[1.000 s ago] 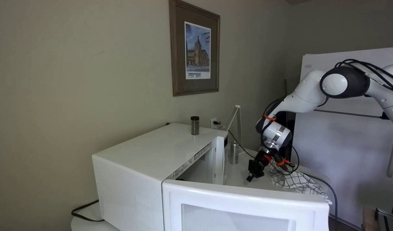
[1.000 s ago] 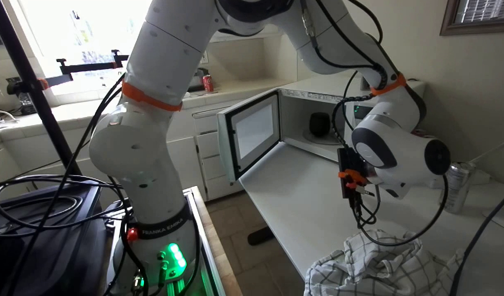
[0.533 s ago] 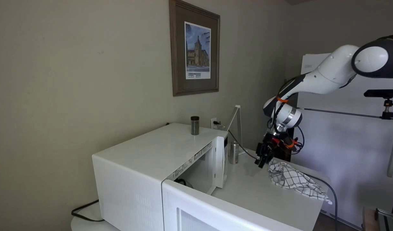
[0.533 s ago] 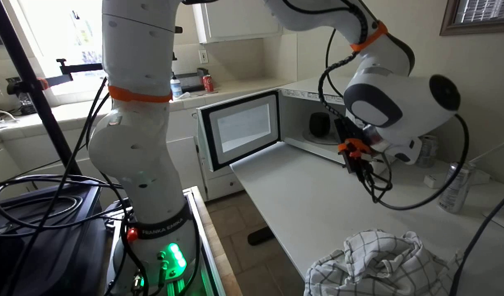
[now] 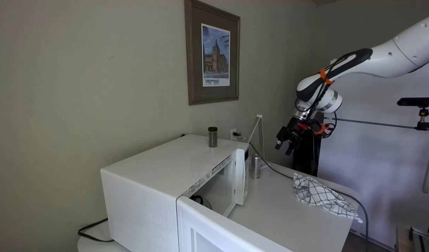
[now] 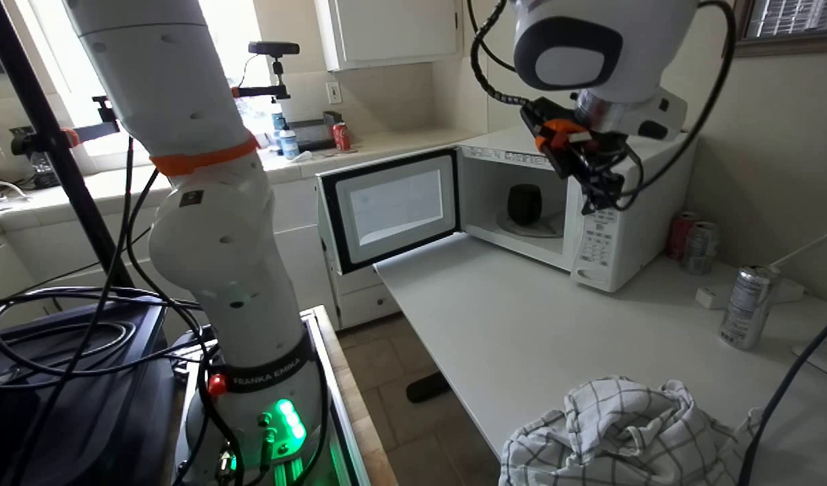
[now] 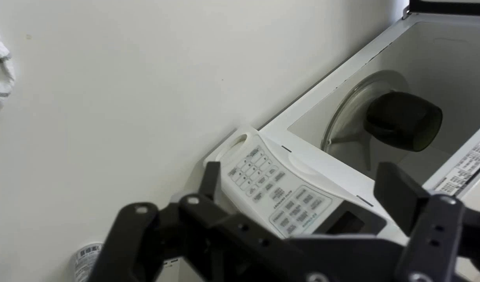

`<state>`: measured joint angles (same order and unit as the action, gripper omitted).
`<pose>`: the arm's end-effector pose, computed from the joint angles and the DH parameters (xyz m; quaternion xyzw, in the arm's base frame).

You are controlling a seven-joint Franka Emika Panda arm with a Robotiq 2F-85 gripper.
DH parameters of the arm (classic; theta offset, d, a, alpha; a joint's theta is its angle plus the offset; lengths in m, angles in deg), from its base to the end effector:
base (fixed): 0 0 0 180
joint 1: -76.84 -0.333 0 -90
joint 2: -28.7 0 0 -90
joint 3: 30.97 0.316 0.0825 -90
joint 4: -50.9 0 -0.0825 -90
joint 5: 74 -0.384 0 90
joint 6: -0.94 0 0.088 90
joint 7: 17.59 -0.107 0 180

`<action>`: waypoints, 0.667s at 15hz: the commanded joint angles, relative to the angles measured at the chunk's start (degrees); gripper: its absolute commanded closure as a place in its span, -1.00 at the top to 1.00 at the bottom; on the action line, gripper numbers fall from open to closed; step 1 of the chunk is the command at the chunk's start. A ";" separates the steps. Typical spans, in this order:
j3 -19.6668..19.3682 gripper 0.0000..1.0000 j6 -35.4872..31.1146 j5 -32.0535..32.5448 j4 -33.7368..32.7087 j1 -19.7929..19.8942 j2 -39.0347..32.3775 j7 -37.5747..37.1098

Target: Open the microwave door

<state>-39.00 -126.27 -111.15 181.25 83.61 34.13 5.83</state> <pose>0.4981 -0.1123 0.4049 -0.9575 0.1158 -0.1026 0.2435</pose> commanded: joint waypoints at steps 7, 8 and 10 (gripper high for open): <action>6.42 1.00 -0.91 9.50 1.03 -6.05 7.35 -20.25; 6.87 1.00 -0.67 9.48 1.03 -6.73 7.60 -20.70; 7.13 1.00 -0.64 9.47 1.04 -7.18 7.78 -21.00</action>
<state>-31.09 -126.93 -101.95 182.34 77.24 41.90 -14.97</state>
